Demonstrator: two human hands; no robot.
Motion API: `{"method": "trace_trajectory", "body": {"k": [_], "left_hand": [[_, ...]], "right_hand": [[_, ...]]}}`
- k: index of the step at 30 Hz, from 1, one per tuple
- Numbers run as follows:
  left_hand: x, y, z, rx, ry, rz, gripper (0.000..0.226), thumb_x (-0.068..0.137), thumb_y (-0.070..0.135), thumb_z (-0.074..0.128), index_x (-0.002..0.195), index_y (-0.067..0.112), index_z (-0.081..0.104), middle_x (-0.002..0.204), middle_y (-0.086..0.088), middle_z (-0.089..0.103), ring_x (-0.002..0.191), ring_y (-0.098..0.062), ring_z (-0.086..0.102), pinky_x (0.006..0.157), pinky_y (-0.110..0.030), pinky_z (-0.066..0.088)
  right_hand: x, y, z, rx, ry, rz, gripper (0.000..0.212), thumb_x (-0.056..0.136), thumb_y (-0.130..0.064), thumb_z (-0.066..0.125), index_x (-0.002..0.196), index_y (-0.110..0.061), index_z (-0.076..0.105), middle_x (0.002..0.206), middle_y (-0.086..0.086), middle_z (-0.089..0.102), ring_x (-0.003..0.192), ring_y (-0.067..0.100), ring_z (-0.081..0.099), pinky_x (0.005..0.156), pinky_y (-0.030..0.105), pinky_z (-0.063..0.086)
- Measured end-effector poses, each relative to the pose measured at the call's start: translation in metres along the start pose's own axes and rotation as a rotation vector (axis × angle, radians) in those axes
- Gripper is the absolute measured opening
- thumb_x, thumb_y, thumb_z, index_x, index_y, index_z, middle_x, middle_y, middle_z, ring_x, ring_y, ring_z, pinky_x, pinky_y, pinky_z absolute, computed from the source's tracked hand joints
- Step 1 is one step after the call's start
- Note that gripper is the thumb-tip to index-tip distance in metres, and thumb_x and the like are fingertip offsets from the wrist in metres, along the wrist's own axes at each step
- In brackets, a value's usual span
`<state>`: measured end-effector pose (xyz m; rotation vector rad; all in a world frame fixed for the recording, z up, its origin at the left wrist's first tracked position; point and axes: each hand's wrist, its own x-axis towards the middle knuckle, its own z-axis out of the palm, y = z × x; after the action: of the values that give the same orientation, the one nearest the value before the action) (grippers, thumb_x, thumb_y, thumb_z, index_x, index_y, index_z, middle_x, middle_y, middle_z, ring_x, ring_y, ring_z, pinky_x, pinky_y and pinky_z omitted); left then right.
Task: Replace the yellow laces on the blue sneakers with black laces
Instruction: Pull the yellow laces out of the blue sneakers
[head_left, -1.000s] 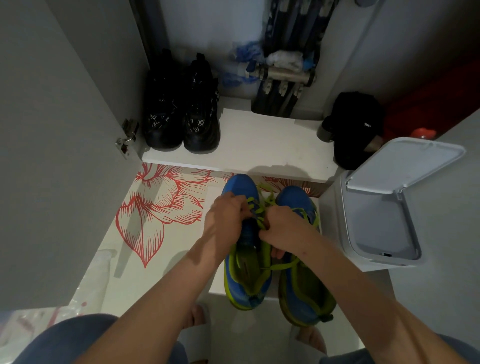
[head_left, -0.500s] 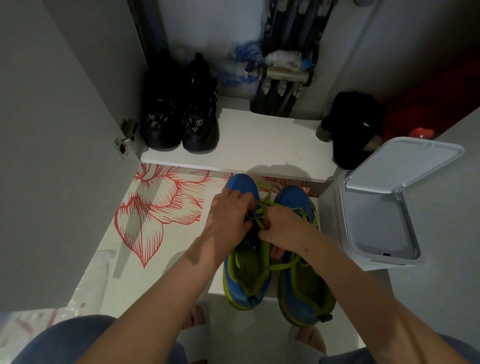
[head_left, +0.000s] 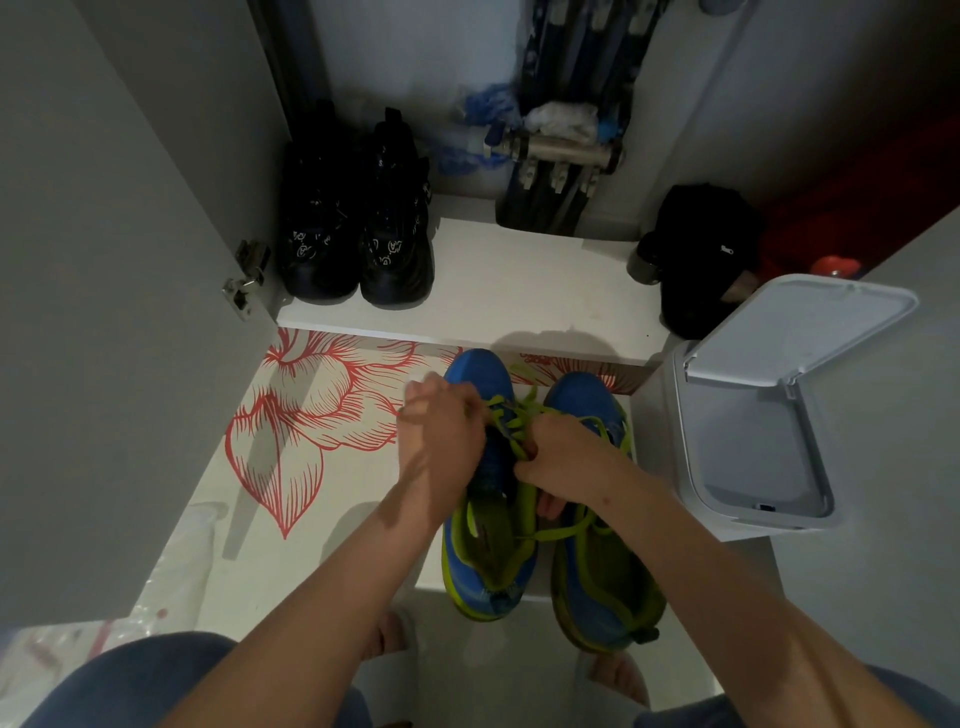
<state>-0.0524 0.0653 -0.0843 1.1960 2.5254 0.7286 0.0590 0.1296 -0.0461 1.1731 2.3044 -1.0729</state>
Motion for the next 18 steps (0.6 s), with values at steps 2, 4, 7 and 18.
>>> {"method": "trace_trajectory", "body": {"k": [2,4,7,18], "left_hand": [[0.012,-0.007,-0.009,-0.39,0.105,-0.335,0.019,0.092,0.018,0.053,0.099,0.006,0.066,0.1,-0.003,0.053,0.086,-0.015,0.052,0.064,-0.017,0.046],[0.024,-0.019,-0.017,-0.627,0.101,-0.578,0.017,0.092,0.018,0.054,0.1,0.006,0.062,0.113,-0.012,0.054,0.091,-0.026,0.056,0.062,-0.025,0.046],[0.02,-0.017,-0.017,-0.274,-0.036,-0.399,0.026,0.091,0.02,0.05,0.115,0.008,0.054,0.117,-0.011,0.05,0.106,-0.03,0.049,0.086,-0.039,0.047],[-0.005,0.001,0.001,0.147,-0.215,0.22,0.034,0.085,0.026,0.061,0.116,0.02,0.05,0.107,-0.006,0.056,0.111,-0.024,0.042,0.087,-0.029,0.029]], "right_hand": [[-0.002,0.0,0.0,0.009,-0.001,0.007,0.038,0.09,-0.008,0.053,0.057,-0.012,0.034,0.095,0.038,0.06,0.088,0.045,0.063,0.08,0.053,0.052],[-0.002,-0.001,0.0,0.014,-0.001,0.015,0.037,0.09,-0.009,0.053,0.059,-0.012,0.034,0.097,0.038,0.06,0.09,0.045,0.062,0.081,0.055,0.051],[-0.001,0.0,0.0,0.018,-0.003,0.036,0.038,0.09,-0.008,0.053,0.058,-0.012,0.033,0.075,0.032,0.058,0.084,0.044,0.063,0.072,0.044,0.054],[0.0,-0.001,-0.002,-0.007,-0.034,0.021,0.033,0.09,-0.009,0.053,0.06,-0.011,0.041,0.076,0.025,0.064,0.065,0.033,0.063,0.064,0.037,0.054]]}}
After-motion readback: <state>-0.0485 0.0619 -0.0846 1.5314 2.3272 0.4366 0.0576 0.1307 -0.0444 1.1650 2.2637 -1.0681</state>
